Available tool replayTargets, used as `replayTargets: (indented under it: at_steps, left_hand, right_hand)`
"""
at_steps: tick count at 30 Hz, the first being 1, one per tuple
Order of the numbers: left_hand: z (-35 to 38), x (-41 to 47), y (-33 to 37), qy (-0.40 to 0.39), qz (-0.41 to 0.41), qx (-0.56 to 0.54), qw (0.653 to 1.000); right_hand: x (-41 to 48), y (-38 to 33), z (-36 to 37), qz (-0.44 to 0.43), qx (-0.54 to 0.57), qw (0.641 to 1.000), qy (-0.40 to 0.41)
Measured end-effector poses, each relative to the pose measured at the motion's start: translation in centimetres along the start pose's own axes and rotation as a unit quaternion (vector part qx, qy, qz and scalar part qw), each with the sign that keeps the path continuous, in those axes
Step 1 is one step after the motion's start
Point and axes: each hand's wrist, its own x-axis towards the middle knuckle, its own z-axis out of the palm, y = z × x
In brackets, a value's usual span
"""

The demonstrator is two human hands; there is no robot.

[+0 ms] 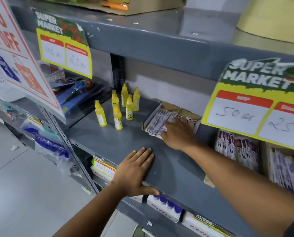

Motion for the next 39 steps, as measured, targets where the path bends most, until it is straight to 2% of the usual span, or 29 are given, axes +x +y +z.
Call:
replayTargets:
  at_steps: [3,5,7,9,10,12,14,15,18,20,24,26,28,32,35,39]
  left_hand:
    - [-0.1,-0.2,0.0,-0.005,-0.004,0.005,1.0]
    - [0.3,-0.1,0.0,0.0,0.003,0.008,1.0]
    - [0.7,0.0,0.0,-0.006,0.009,0.01,1.0]
    - [1.1,-0.1,-0.5,-0.018,0.014,0.022,1.0]
    - [1.3,0.1,-0.3,-0.024,0.018,0.028,0.999]
    - [1.3,0.1,-0.4,-0.042,0.011,0.046,0.998]
    - [0.9,0.0,-0.4,-0.056,-0.001,0.054,0.997]
    - [0.7,0.1,-0.1,-0.067,0.001,0.059,0.996]
    - [0.2,0.0,-0.1,-0.087,-0.008,0.07,0.994]
    - [0.1,0.0,0.0,-0.086,-0.006,0.08,0.993]
    - [0.2,0.0,0.3,-0.061,-0.007,0.083,0.995]
    - [0.2,-0.1,0.3,-0.057,-0.011,0.08,0.995]
    - [0.1,0.0,0.3,-0.059,-0.013,0.082,0.995]
    - [0.0,0.0,0.4,-0.063,-0.018,0.081,0.995]
    - [-0.1,0.1,0.5,-0.072,-0.019,0.082,0.994]
    - [-0.1,0.1,0.5,-0.084,-0.023,0.08,0.993]
  right_hand:
    - [-2.4,3.1,-2.0,0.0,0.075,0.992,0.105]
    - [-5.8,7.0,-3.9,0.039,0.122,0.975,0.182]
    - [-10.6,12.6,-5.4,0.119,0.129,0.959,0.221]
    - [-15.9,18.1,-6.4,0.236,0.125,0.935,0.233]
    - [-19.0,20.8,-6.6,0.312,0.116,0.916,0.222]
    - [-24.1,25.5,-5.3,0.44,0.065,0.886,0.129]
    - [-28.1,28.2,-3.1,0.491,0.029,0.87,0.022]
    - [-30.1,28.8,-1.9,0.502,0.028,0.864,-0.004]
    - [-32.7,30.0,1.4,0.506,0.033,0.862,0.006]
    - [-33.0,28.8,1.3,0.52,0.038,0.852,0.043]
    - [-33.0,27.9,1.0,0.53,0.008,0.846,0.053]
    - [-33.3,27.9,0.9,0.53,-0.009,0.844,0.082]
    - [-33.9,27.9,0.4,0.529,0.039,0.836,0.138]
    - [-34.4,27.4,-2.2,0.486,0.221,0.807,0.251]
    - [-33.9,25.9,-4.0,0.435,0.33,0.791,0.275]
    - [-32.7,24.0,-4.9,0.385,0.398,0.787,0.274]
